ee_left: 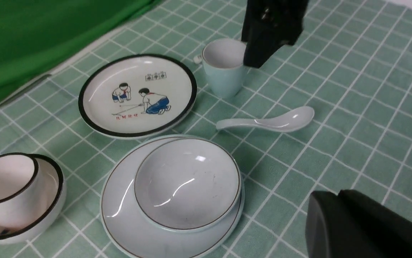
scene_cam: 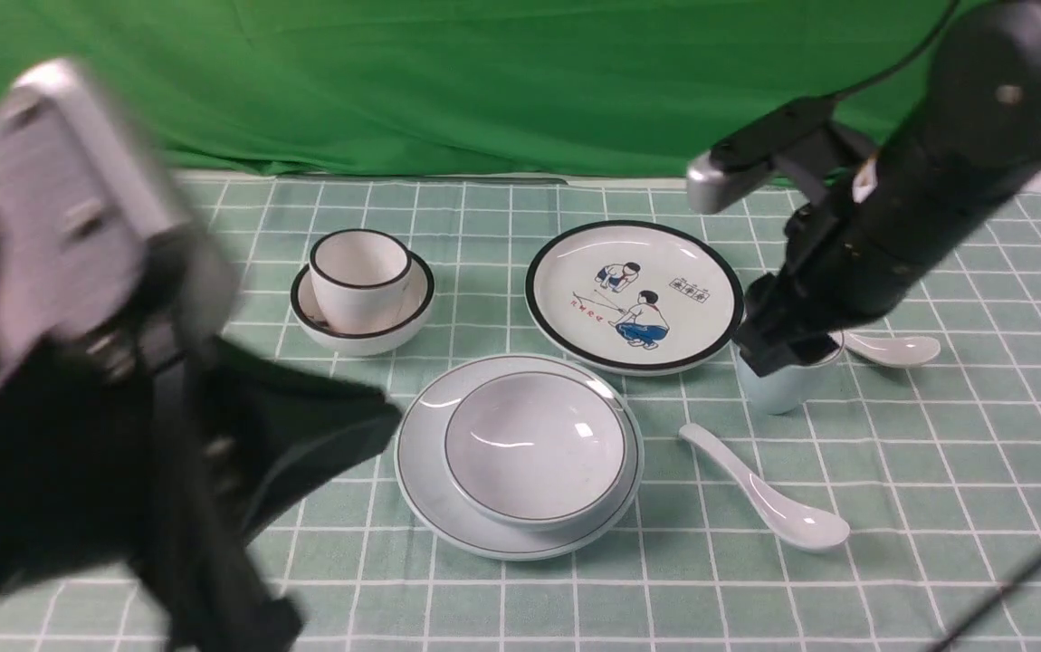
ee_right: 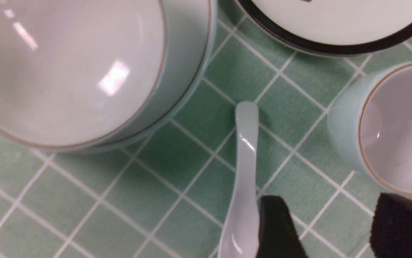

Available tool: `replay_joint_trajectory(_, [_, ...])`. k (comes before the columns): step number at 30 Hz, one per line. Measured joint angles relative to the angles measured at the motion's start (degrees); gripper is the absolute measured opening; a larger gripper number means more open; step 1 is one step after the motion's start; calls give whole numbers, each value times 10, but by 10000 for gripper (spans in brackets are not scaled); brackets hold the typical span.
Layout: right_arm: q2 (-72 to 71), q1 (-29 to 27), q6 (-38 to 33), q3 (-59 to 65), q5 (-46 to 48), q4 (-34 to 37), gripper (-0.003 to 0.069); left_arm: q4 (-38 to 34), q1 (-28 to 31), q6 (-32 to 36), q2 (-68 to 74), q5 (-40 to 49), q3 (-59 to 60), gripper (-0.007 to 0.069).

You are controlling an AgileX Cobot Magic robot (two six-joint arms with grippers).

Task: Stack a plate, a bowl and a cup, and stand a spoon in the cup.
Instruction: Use the right arm to grab a blue teacup, then use the right arm to put the blue teacup into the blue rice bowl in the middle

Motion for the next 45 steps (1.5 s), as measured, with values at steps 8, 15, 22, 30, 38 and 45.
replay_joint_trajectory(8, [124, -36, -8, -77, 16, 24, 380, -13, 0, -4, -109, -60, 92, 8])
replay_joint_trajectory(15, [143, -35, -12, -82, 21, 26, 98, -17, 0, -4, -113, -66, 94, 10])
replay_joint_trajectory(22, [78, 4, -6, -86, 67, 60, 86, -17, 0, -4, -113, -66, 96, 10])
replay_joint_trajectory(30, [41, 143, -8, -95, 64, 110, 86, -18, 0, -4, -113, -66, 96, 10])
replay_joint_trajectory(38, [118, 177, 5, -97, -2, 109, 86, -21, 0, -4, -113, -66, 96, 10])
replay_joint_trajectory(45, [137, 177, 20, -104, -27, 107, 90, -21, 0, -4, -113, -66, 96, 10])
